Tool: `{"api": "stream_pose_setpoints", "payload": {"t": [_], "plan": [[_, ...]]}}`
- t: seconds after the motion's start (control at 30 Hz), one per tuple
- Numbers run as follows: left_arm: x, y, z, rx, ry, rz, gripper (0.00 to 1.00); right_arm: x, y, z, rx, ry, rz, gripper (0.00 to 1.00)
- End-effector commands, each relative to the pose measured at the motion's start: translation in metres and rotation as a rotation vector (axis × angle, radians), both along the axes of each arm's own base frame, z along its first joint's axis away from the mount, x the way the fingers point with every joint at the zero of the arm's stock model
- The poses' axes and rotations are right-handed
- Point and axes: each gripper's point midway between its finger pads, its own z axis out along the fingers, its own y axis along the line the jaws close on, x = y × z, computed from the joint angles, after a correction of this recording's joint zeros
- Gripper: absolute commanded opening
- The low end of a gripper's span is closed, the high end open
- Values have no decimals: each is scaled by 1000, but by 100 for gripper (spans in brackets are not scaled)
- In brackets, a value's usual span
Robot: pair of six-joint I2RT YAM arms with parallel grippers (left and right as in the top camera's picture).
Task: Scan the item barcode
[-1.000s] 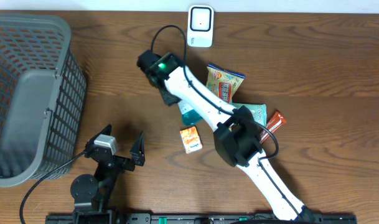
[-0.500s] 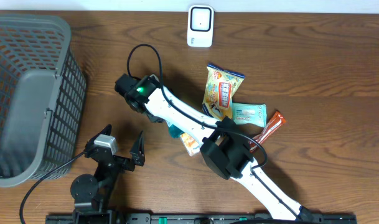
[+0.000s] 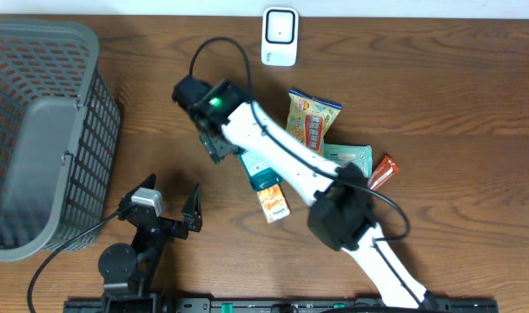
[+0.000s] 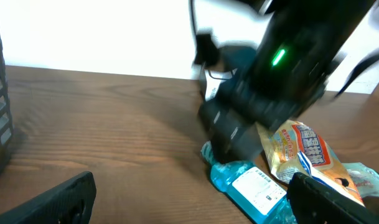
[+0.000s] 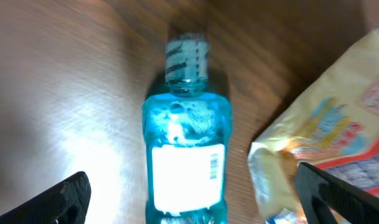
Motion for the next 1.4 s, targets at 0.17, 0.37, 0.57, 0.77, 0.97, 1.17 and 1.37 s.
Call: {"api": "stream_pose_setpoints", "payload": {"t": [0.17,0.37,0.57,0.77,0.97,1.17,1.37], "plan": [[0,-2,-18,-5,49,-15,98,11,2,-5,-5,-3,138,99],[0,-2,-18,-5,49,-15,98,31,-5,-59,-157,-87,73,97],[0,-2,-18,-5,49,-15,98,35,-6,-85,-188,-91,64,87],[0,-2,-18,-5,49,-15,98,24,-13,-107,-240,-41,78,60],[0,-2,-18,-5,49,-15,98,13,-19,-113,-266,-14,37,47],[0,-2,-18,-5,49,-15,98,-2,-8,-110,-190,82,50,38],[0,-2,-18,-5,49,-15,98,-12,8,-105,-44,226,116,35]]}}
